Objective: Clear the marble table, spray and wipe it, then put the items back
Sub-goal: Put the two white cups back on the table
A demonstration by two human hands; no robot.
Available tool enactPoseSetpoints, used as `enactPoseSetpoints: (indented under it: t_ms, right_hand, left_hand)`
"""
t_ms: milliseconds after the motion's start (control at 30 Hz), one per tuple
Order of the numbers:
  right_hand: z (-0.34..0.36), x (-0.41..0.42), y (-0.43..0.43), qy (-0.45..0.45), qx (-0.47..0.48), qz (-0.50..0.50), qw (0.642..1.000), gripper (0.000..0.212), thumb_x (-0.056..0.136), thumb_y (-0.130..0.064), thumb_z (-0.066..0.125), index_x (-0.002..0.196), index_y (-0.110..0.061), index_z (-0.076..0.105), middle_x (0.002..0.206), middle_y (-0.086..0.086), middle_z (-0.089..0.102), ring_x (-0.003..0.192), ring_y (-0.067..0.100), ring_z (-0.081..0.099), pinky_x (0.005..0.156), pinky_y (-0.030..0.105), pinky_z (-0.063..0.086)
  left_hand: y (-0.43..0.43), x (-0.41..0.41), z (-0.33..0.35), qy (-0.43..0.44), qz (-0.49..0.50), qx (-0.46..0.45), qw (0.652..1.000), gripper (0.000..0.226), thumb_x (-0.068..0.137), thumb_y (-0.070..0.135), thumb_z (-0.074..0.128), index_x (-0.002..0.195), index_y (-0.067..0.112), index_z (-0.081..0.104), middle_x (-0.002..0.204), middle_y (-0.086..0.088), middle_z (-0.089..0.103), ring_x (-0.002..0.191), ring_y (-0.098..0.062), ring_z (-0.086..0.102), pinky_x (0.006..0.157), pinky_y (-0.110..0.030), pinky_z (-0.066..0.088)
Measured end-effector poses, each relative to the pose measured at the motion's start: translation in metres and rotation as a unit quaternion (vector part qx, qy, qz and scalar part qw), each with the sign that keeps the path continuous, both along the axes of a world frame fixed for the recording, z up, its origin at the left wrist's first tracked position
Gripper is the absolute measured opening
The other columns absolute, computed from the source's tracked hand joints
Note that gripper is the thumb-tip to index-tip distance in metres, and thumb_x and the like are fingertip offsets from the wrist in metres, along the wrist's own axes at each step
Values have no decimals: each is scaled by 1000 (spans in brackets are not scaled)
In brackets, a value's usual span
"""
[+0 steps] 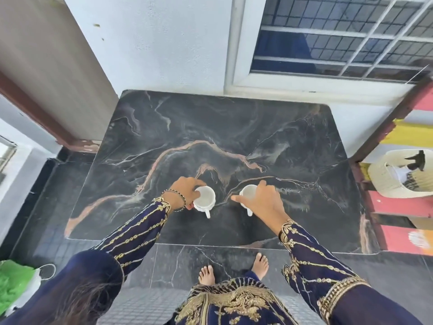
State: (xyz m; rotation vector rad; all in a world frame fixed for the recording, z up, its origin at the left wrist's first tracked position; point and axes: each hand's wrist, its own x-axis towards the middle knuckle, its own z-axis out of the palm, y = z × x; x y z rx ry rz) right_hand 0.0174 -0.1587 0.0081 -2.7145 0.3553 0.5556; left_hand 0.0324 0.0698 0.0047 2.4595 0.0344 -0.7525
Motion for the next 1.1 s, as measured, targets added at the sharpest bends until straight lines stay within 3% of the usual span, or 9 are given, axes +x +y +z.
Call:
enactPoseSetpoints:
  t_ms: [133,233,333,467,567,800,967,1100]
  right_hand:
    - [0,-3,-1,-2,-6,5,1000,106,70,-80,68,138,-2,40,132,20,56,124,38,56,94,43,50]
    - [1,-7,-7,-15,8,2,1000,102,72,-80,66,135,-4,41,130,20,57,121,39,57,92,45,50]
    - [2,-10,-19,-29,21,-2,999,94,76,-80,62,128,-4,45,124,20,60,116,40,59,89,45,51]
    - [4,-12,-41,-42,45,-8,998,85,85,-74,57,130,-2,46,125,20,60,115,39,60,88,43,51]
    - [9,-13,-60,-44,68,-30,996,95,85,-78,53,143,-3,41,135,20,56,124,39,56,97,46,51]
    - [12,-14,-142,-67,94,-96,989,80,87,-77,51,128,-8,52,119,14,62,110,35,62,90,44,54]
    - [-2,-15,-234,-83,98,-132,983,71,88,-75,49,119,-11,54,109,12,66,101,33,66,86,44,56]
    - [-18,-13,-340,-85,114,-174,974,77,90,-72,50,129,-5,54,116,15,67,106,34,66,86,40,54]
  left_hand:
    - [1,0,3,-5,-32,41,999,42,88,7,48,126,21,59,91,-10,68,68,-33,73,64,-32,62]
    - [-1,0,10,-6,-60,113,992,45,88,24,55,132,18,51,112,-15,65,82,-33,69,78,-38,59]
    - [-12,5,23,-28,-109,223,968,51,91,38,54,135,15,46,122,-14,60,105,-36,64,87,-41,53]
    - [-39,16,42,-96,-163,315,930,43,95,45,45,128,19,55,124,-8,61,113,-31,62,88,-38,49]
    - [-70,28,53,-141,-189,322,917,40,96,44,43,122,20,61,122,-5,65,110,-30,64,87,-36,49]
    - [-187,54,67,-165,-251,266,916,37,92,43,45,119,24,63,121,-7,65,111,-32,63,90,-37,48]
    - [-299,70,62,-163,-306,239,907,35,92,47,45,114,26,64,120,-5,64,109,-30,63,88,-37,47]
    - [-417,79,47,-151,-340,214,903,34,92,48,45,113,29,64,117,-3,66,107,-29,64,87,-36,48]
